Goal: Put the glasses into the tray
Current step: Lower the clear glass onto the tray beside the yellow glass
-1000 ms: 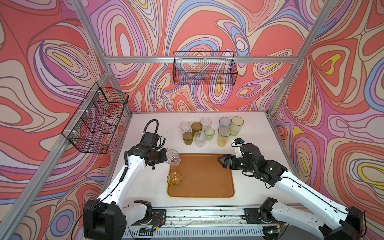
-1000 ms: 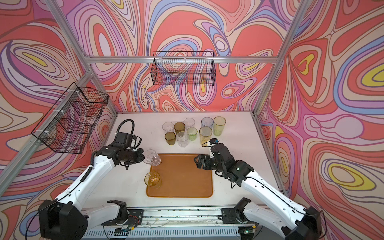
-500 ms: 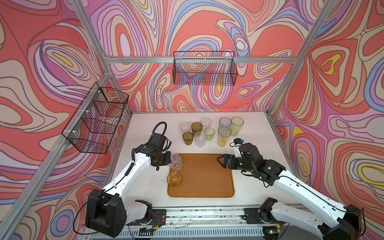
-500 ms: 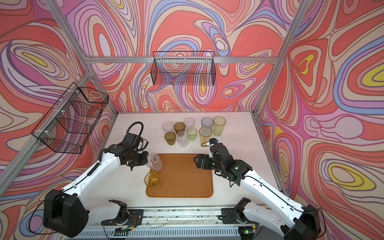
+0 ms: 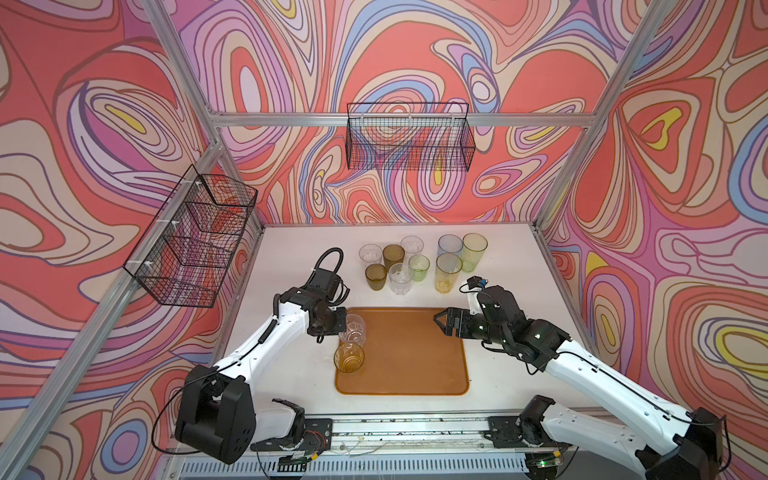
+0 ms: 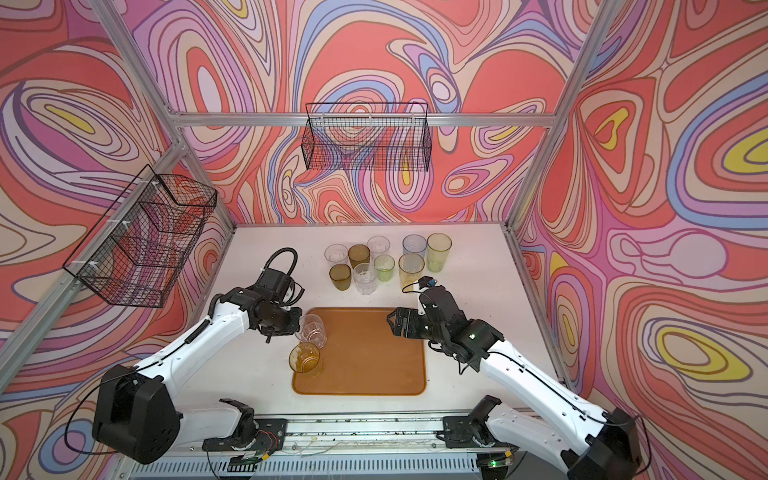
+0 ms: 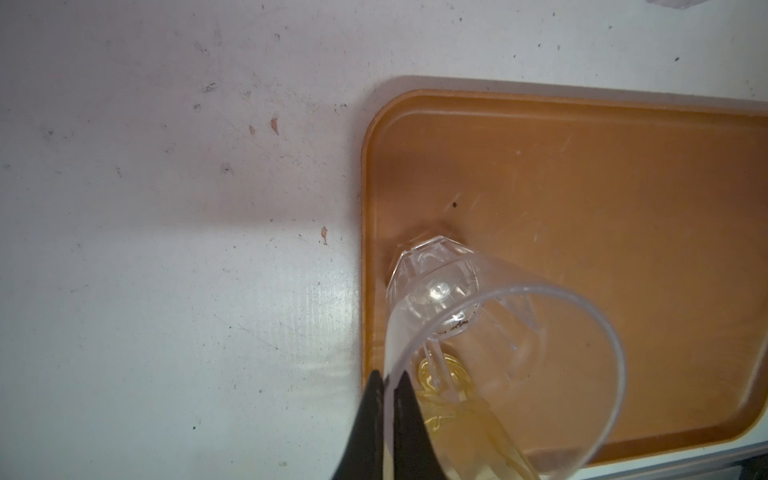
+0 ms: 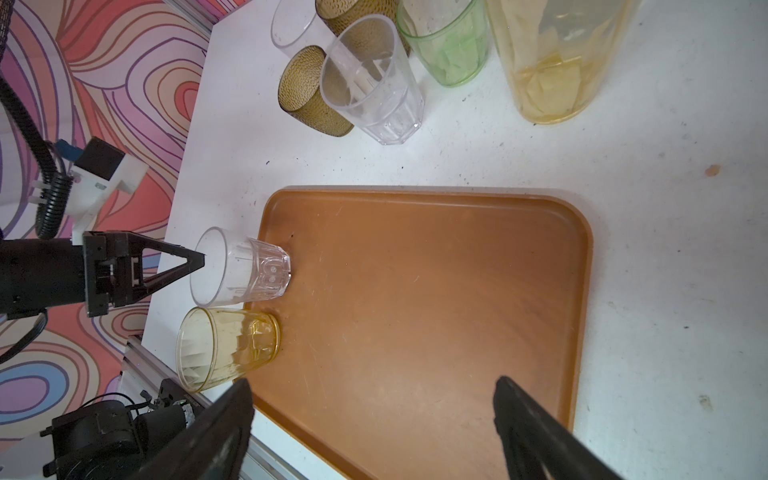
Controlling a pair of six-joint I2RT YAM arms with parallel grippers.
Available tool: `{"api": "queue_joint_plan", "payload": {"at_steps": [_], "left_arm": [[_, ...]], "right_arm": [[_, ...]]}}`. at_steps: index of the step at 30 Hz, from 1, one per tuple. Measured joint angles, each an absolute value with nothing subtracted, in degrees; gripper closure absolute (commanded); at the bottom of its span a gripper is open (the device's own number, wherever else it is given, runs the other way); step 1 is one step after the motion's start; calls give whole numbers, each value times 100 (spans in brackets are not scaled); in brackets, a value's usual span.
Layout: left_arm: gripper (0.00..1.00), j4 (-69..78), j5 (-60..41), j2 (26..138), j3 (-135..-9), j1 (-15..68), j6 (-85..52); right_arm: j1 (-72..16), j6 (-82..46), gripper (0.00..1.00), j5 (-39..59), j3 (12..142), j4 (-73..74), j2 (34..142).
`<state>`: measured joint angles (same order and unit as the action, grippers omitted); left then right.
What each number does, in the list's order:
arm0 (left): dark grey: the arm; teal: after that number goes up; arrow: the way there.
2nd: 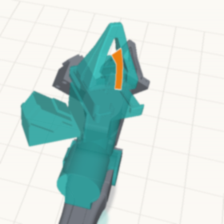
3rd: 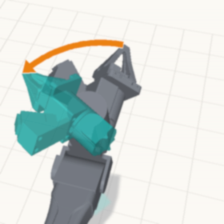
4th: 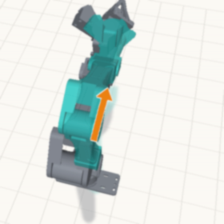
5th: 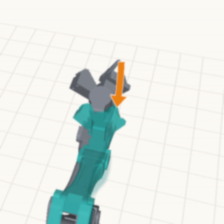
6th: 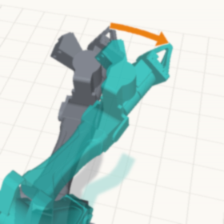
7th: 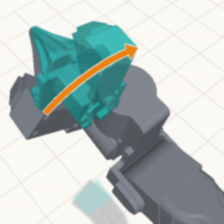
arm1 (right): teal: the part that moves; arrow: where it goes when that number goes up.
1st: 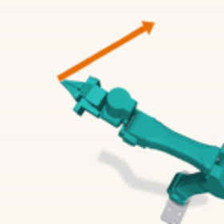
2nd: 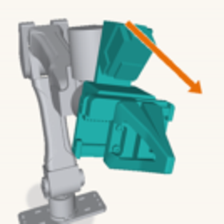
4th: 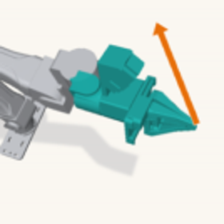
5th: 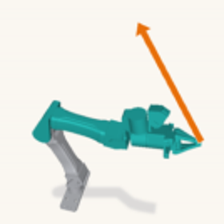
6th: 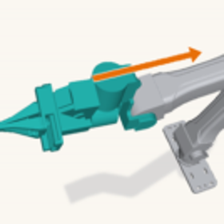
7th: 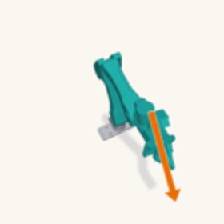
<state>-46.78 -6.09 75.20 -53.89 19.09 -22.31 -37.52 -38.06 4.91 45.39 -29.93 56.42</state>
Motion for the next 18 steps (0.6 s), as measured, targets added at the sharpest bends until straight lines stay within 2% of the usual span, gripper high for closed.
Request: {"api": "queue_joint_plan", "payload": {"at_steps": [4, 6, 12, 18], "left_arm": [[79, -4683, -613, 7575, -5389, 1916, -2204], [67, -4683, -615, 7585, -5391, 1916, -2200], [45, -4678, -617, 7561, -5391, 1916, -2198], [14, -4685, -530, 7347, -5494, 1920, -2115]], "right_arm": [[-3752, -3833, 8, 491, 4495, -3002, 5647], [-3752, -3846, 8, 493, 4493, -2998, 5651], [-3752, -3865, 8, 493, 4493, -2998, 5651], [-3752, -3863, 8, 491, 4493, -3000, 5651]]}}
